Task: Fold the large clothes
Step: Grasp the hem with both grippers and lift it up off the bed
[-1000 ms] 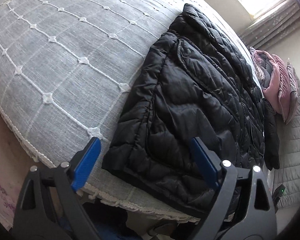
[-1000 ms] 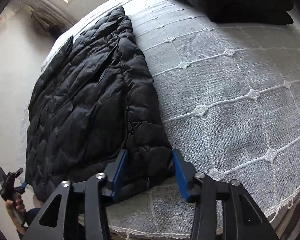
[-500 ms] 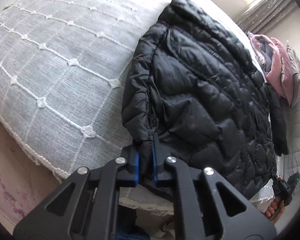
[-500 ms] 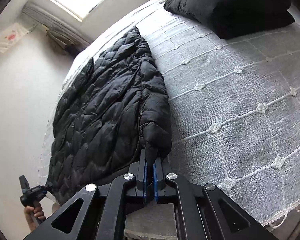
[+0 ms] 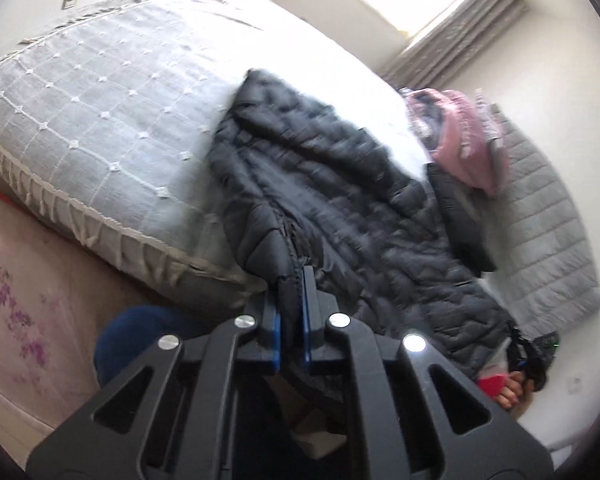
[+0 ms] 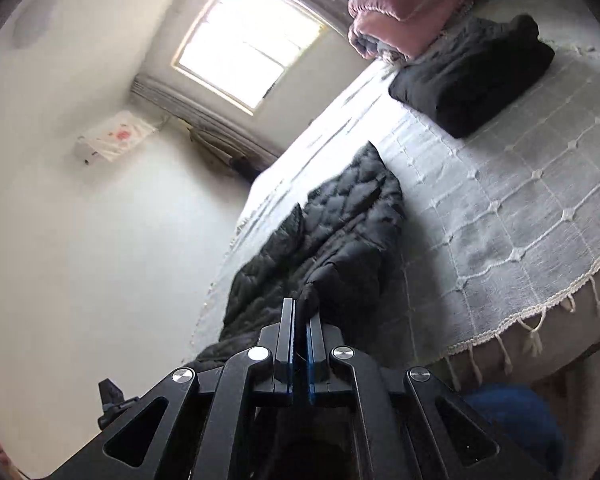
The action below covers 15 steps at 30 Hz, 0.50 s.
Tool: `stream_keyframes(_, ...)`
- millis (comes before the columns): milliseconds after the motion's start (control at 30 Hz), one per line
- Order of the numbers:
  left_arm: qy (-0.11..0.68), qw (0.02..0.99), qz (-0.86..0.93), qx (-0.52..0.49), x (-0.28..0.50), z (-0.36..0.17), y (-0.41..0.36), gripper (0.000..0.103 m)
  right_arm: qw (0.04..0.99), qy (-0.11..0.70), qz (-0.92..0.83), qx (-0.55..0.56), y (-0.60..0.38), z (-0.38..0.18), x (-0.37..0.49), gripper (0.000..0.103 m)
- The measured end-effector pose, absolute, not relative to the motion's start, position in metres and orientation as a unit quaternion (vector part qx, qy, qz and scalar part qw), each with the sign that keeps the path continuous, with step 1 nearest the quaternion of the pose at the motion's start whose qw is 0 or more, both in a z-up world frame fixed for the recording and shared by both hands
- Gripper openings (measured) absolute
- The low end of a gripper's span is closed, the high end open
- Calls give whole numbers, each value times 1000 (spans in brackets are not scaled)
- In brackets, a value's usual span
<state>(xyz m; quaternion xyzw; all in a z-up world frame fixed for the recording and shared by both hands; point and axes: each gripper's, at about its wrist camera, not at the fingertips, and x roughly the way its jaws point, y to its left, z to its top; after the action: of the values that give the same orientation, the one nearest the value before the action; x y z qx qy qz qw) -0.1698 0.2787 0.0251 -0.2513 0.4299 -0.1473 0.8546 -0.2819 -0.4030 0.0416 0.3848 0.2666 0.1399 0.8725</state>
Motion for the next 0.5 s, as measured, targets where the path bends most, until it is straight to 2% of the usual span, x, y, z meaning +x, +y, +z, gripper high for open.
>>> stream_keyframes(200,362,872,-160,-288,-156,78,285,9,884,182,176,392,-413,95,-277,3)
stream_keyframes(367,334,867,-133,-344,-71,95,278,9,874,165,177,422,-424,109,-195,4)
stream_keyframes(500,354,854,-108,-366,31,84,266,19,859,187,118,462,-435,95,-95,9)
